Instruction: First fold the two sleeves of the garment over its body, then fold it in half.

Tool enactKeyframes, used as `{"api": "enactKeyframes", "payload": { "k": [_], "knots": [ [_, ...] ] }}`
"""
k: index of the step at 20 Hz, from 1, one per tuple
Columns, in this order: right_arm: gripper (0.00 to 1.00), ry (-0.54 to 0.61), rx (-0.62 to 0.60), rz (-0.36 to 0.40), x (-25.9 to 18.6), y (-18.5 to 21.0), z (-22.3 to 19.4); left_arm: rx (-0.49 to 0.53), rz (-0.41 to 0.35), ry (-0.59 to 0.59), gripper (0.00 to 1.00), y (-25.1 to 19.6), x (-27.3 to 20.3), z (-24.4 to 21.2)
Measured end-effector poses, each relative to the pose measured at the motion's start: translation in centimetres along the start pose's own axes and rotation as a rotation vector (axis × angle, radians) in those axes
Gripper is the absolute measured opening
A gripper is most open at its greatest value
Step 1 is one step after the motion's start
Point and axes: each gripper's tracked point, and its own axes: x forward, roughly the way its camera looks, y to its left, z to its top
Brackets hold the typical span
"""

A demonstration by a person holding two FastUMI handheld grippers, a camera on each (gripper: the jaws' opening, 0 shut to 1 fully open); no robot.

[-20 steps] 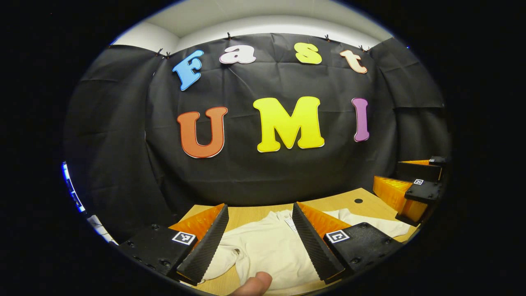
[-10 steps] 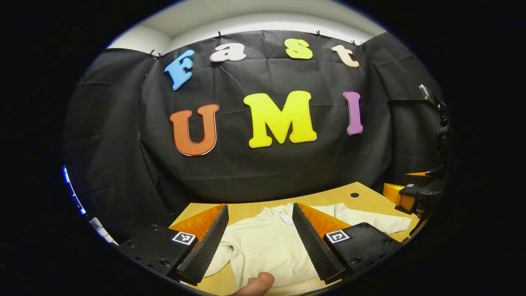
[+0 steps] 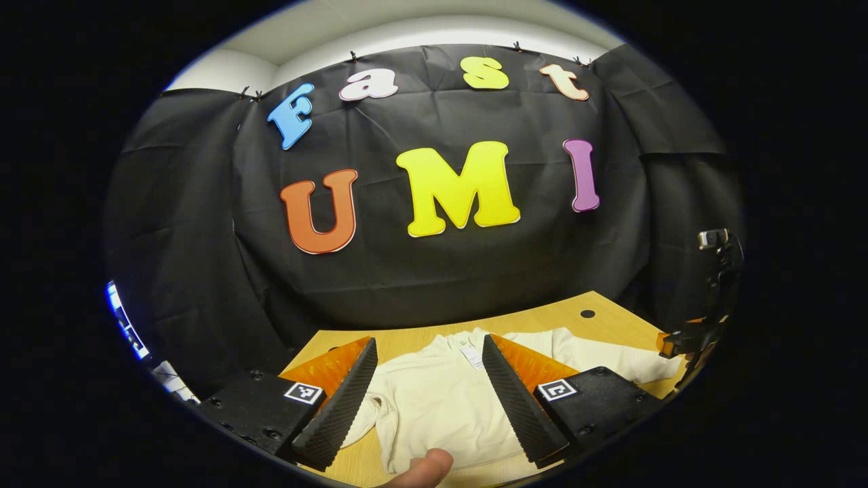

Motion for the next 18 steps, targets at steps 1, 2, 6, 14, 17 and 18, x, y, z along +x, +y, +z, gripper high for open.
{"api": "enactKeyframes", "payload": {
  "k": [1,2,6,14,17,18],
  "knots": [
    [0.94,0.033,0.013,-0.014,1.3,-0.9,-0.9,-0.002,0.012,0.007,0.99,-0.1,-0.1,-0.1],
    [0.94,0.071,0.027,-0.031,2.7,-1.8,-1.8,-0.002,0.025,0.014,0.99,-0.2,-0.2,-0.2],
    [0.94,0.258,0.134,-0.086,7.1,-3.7,-5.2,-0.003,0.092,0.03,0.99,-0.2,-0.6,-0.4],
    [0.94,0.435,0.233,-0.115,9.5,-5.5,-8.5,-0.015,0.233,0.051,0.99,0.3,-2.7,-0.9],
    [0.94,0.49,0.211,-0.135,9.8,-5.3,-8.7,-0.008,0.247,0.069,0.99,1.0,-3.2,-1.3],
    [0.94,0.498,0.21,-0.145,9.8,-5.3,-8.7,-0.013,0.258,0.072,0.99,1.4,-3.2,-1.2]
  ]
}}
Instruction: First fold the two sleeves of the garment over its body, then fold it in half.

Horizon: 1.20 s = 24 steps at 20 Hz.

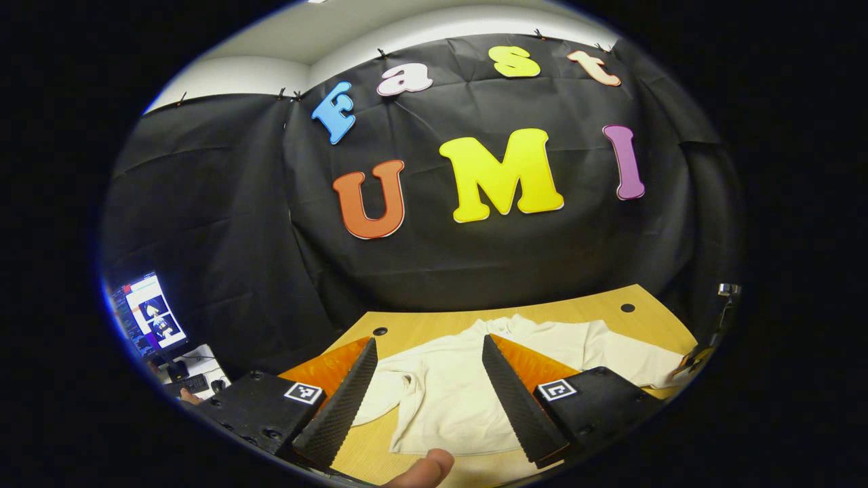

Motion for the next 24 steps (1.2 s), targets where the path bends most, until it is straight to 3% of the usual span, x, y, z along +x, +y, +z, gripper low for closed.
{"api": "enactKeyframes", "payload": {
  "k": [3,4,7,8,9,10,12,14,16,19,24],
  "knots": [
    [0.93,0.018,-0.017,-0.012,0.1,0.5,0.2,-0.031,0.014,0.014,0.99,1.0,0.5,-0.3],
    [0.87,0.019,-0.023,-0.011,0.2,0.5,0.5,-0.04,0.015,0.025,0.99,1.4,0.7,-0.6],
    [0.63,0.018,-0.035,-0.012,0.2,1.1,0.8,-0.041,0.012,0.033,0.99,2.4,0.9,-0.9],
    [0.49,0.012,-0.039,-0.012,0.1,1.4,1.0,-0.037,0.011,0.03,0.99,2.7,1.1,-1.0],
    [0.47,0.008,-0.046,-0.017,0.5,1.5,1.2,-0.034,0.011,0.026,0.99,3.0,1.4,-1.1],
    [0.28,0.005,-0.053,-0.017,0.7,1.8,1.4,-0.033,0.007,0.03,0.99,3.1,1.7,-1.3],
    [0.18,0.005,-0.066,-0.015,0.6,1.8,1.5,-0.039,-0.003,0.048,0.99,3.3,2.4,-2.0],
    [0.18,-0.003,-0.063,-0.006,0.5,1.7,2.1,-0.042,-0.02,0.062,0.99,3.1,2.9,-2.5],
    [0.05,0.026,-0.025,-0.002,0.4,1.8,1.9,-0.039,-0.036,0.063,0.99,3.0,3.4,-2.6],
    [0.09,0.035,0.012,0.0,-0.5,1.8,2.2,-0.034,-0.066,0.053,0.99,2.8,4.1,-2.7],
    [0.06,-0.053,-0.089,0.057,-4.9,5.4,4.6,-0.013,-0.104,0.016,0.99,3.0,4.8,-2.6]
  ]
}}
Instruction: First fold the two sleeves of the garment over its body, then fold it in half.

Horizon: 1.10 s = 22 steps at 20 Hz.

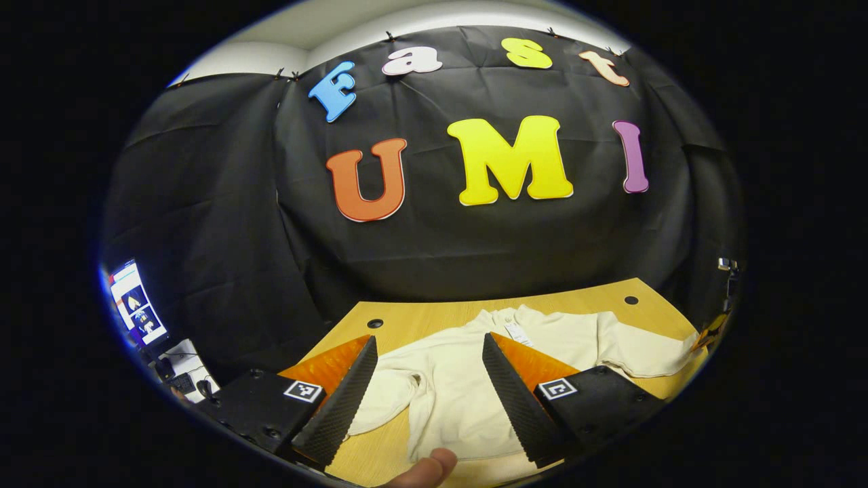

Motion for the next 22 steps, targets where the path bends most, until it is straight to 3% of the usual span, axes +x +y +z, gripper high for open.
{"api": "enactKeyframes", "payload": {
  "k": [5,10,17,22],
  "knots": [
    [0.06,-0.11,-0.14,0.079,-4.8,7.3,2.6,-0.015,-0.03,-0.021,0.99,1.0,0.7,-0.6],
    [0.07,-0.184,-0.292,0.204,-9.4,18.1,2.2,-0.036,-0.043,-0.028,0.99,2.9,0.7,-1.0],
    [0.06,-0.23,-0.479,0.385,-14.4,34.0,-2.4,-0.055,-0.014,-0.028,0.99,7.1,0.2,-1.8],
    [0.07,-0.221,-0.568,0.464,-16.5,44.0,-6.7,-0.068,0.025,-0.011,0.99,10.2,-0.1,-3.3]
  ]
}}
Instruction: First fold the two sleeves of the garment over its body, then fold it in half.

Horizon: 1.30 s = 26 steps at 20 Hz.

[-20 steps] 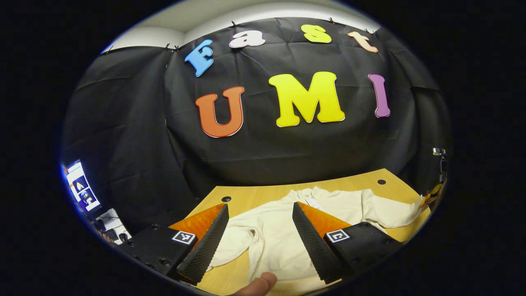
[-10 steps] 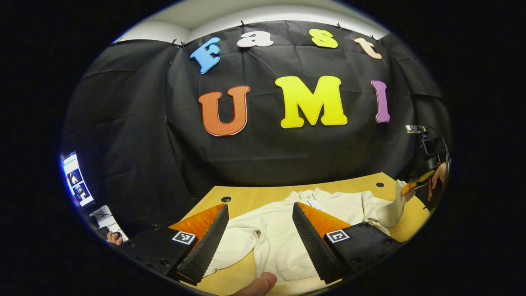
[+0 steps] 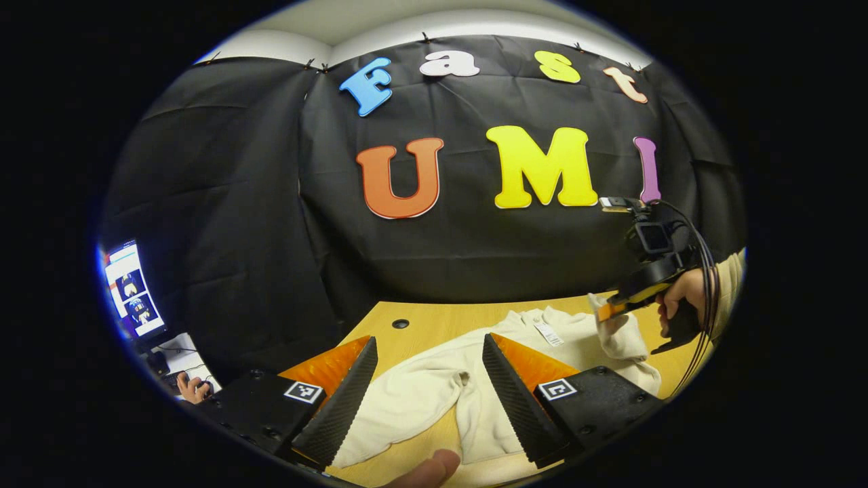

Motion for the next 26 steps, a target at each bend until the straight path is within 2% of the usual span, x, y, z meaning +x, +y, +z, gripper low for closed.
{"api": "enactKeyframes", "payload": {
  "k": [5,8,15,17,19,20,21,24,26],
  "knots": [
    [0.07,0.034,-0.044,0.096,3.5,10.9,-0.4,0.022,0.027,0.014,0.99,2.5,-0.2,-1.3],
    [0.06,0.058,-0.084,0.114,5.4,14.6,-1.8,0.022,0.034,0.032,0.99,3.7,-0.1,-2.3],
    [0.06,0.147,-0.147,0.09,9.1,17.7,-5.9,0.0,0.071,0.1,0.99,6.7,0.1,-5.9],
    [0.13,0.166,-0.138,0.124,9.3,18.8,-6.9,0.002,0.086,0.115,0.99,7.6,0.1,-6.6],
    [0.3,0.165,-0.142,0.147,9.2,19.5,-7.1,0.007,0.107,0.127,0.99,8.5,0.1,-7.4],
    [0.32,0.16,-0.144,0.163,8.9,19.8,-7.1,0.005,0.116,0.133,0.99,8.8,0.1,-7.8],
    [0.39,0.152,-0.14,0.191,8.3,20.6,-7.1,0.001,0.123,0.14,0.99,9.0,0.1,-8.1],
    [0.8,0.118,-0.174,0.204,6.0,20.3,-6.6,-0.011,0.137,0.16,0.99,9.5,0.0,-9.1],
    [0.95,0.096,-0.171,0.223,4.8,20.1,-6.4,-0.014,0.143,0.176,0.99,9.6,-0.1,-9.9]
  ]
}}
